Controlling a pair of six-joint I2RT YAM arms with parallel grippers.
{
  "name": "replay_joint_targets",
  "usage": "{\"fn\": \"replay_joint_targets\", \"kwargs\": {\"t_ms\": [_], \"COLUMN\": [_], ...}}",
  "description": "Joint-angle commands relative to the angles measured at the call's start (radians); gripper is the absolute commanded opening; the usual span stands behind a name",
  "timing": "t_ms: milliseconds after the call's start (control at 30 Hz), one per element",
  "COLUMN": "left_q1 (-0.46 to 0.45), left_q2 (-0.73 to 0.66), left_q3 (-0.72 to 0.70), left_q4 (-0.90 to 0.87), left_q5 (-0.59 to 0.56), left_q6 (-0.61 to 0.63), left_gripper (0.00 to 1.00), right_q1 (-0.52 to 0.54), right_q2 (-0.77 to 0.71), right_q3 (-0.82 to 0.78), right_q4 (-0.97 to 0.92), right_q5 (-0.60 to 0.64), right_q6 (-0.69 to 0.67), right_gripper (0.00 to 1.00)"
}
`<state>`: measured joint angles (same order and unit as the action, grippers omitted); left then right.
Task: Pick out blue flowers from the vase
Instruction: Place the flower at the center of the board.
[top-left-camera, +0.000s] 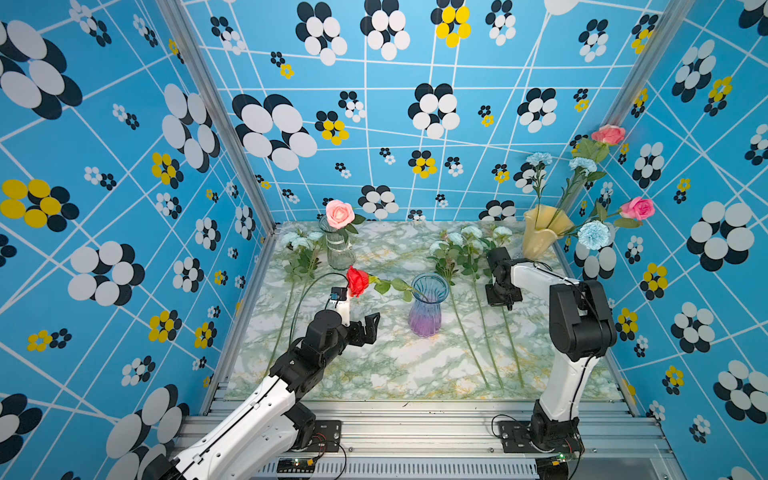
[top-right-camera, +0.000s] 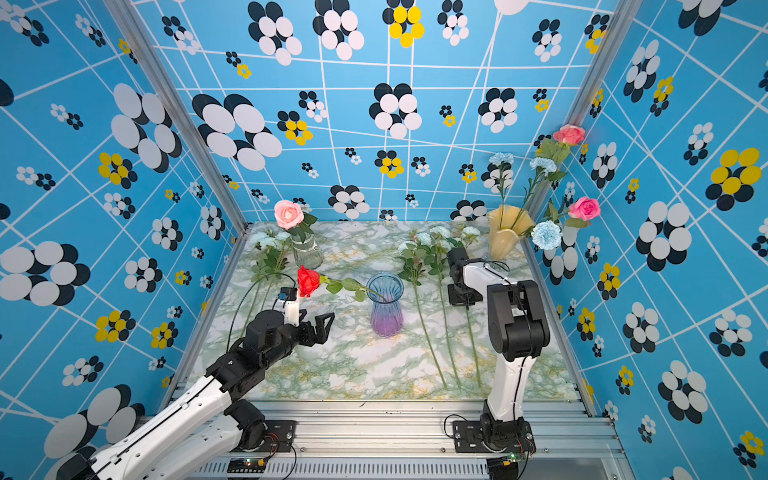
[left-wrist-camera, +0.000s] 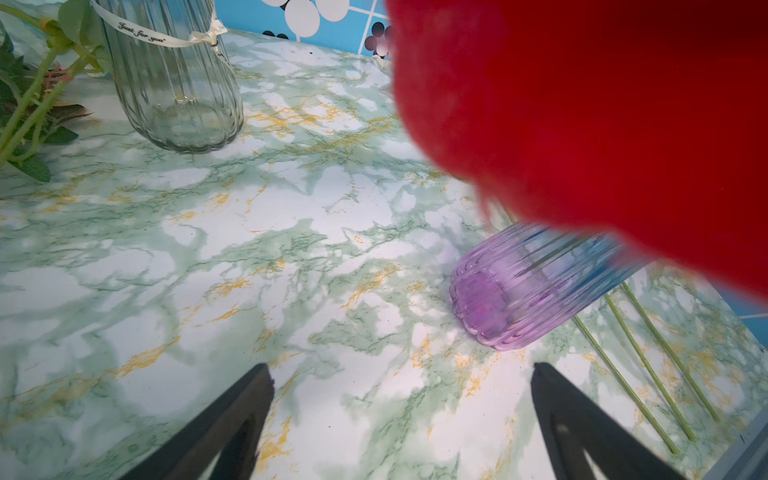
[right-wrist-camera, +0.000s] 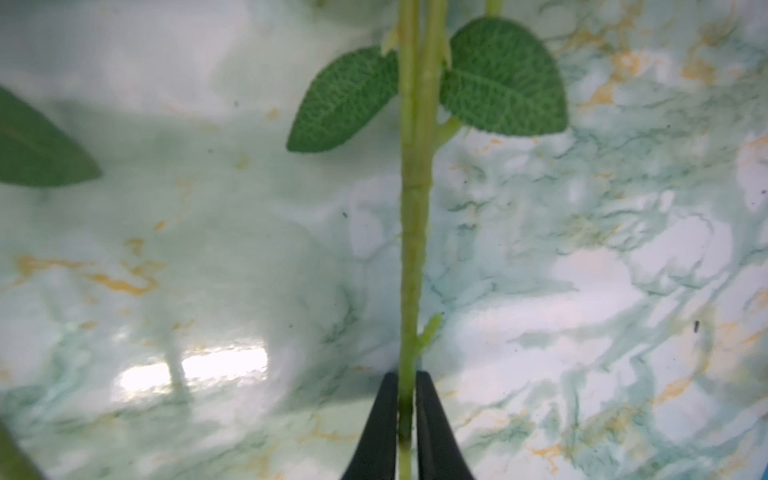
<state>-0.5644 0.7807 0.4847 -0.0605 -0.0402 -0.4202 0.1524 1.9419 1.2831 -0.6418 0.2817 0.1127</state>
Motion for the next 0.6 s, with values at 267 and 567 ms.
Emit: {"fn": "replay_joint_targets", "kwargs": {"t_ms": [267,567], "left_q1": [-0.083,-0.149], "left_q2": [0.045,0.082], "left_q3": [0.128,0.178], "left_q4": [-0.07,-0.087], "left_q5": [0.007,-0.068], "left_q6": [-0.026,-0.064], "left_gripper": [1.0,1.0], "right_q1": [0.018,0.097], "right_q2": [-0.327,-0.625], "right_q3": [-0.237,-0.472], "right_q4": [0.192,0.442], "right_q5": [0.022,-0.021], "right_q6": [0.085,0.134], "right_gripper": [0.69,0.75]}}
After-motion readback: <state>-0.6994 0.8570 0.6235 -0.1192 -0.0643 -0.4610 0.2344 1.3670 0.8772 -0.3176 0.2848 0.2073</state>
